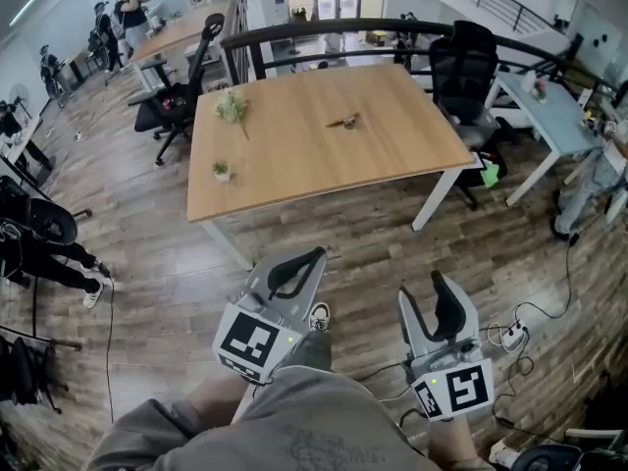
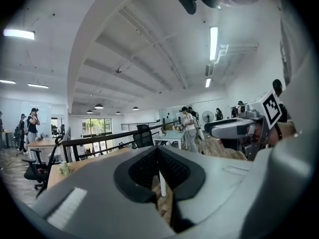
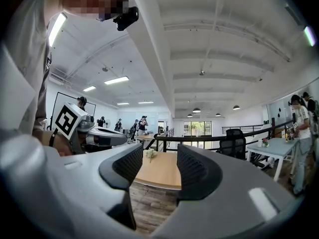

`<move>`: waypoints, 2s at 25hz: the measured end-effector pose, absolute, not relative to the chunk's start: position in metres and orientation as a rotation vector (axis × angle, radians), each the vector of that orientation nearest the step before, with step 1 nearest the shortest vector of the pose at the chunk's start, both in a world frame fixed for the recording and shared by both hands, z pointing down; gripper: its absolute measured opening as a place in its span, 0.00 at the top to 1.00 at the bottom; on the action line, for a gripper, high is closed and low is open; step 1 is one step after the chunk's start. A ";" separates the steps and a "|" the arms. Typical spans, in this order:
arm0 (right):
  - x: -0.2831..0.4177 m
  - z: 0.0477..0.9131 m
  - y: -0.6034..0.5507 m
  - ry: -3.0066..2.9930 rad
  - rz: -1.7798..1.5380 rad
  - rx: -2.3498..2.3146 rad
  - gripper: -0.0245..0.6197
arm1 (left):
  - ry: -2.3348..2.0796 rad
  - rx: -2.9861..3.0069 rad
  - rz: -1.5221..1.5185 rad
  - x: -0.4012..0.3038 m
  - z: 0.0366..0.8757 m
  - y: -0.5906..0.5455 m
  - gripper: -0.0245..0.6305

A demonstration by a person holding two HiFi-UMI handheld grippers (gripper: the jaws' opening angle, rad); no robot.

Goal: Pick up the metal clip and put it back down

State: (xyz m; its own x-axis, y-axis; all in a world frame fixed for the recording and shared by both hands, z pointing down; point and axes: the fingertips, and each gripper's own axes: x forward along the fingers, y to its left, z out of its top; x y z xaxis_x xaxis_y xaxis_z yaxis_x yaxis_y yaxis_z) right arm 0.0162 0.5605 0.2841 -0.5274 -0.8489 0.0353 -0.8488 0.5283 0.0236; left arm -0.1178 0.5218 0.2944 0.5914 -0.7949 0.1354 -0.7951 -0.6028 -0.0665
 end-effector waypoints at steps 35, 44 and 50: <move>-0.040 0.389 0.152 -2.473 0.155 1.310 0.65 | -1.410 2.714 0.366 -0.176 0.357 0.145 0.96; -0.012 0.409 0.050 -2.514 0.181 1.112 0.65 | -1.538 2.592 0.420 -0.141 0.369 0.056 0.96; 0.003 0.410 -0.011 -2.527 0.121 0.945 0.65 | -1.652 2.484 0.440 -0.124 0.367 0.005 0.96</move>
State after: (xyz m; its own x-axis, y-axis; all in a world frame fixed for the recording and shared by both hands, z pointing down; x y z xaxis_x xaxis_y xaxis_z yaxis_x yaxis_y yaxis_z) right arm 0.0030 -0.0113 0.4101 -0.6711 -0.6046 0.4291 -0.6427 0.7629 0.0697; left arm -0.1241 0.0050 0.3668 0.3595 -0.8807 0.3085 -0.9175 -0.3939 -0.0554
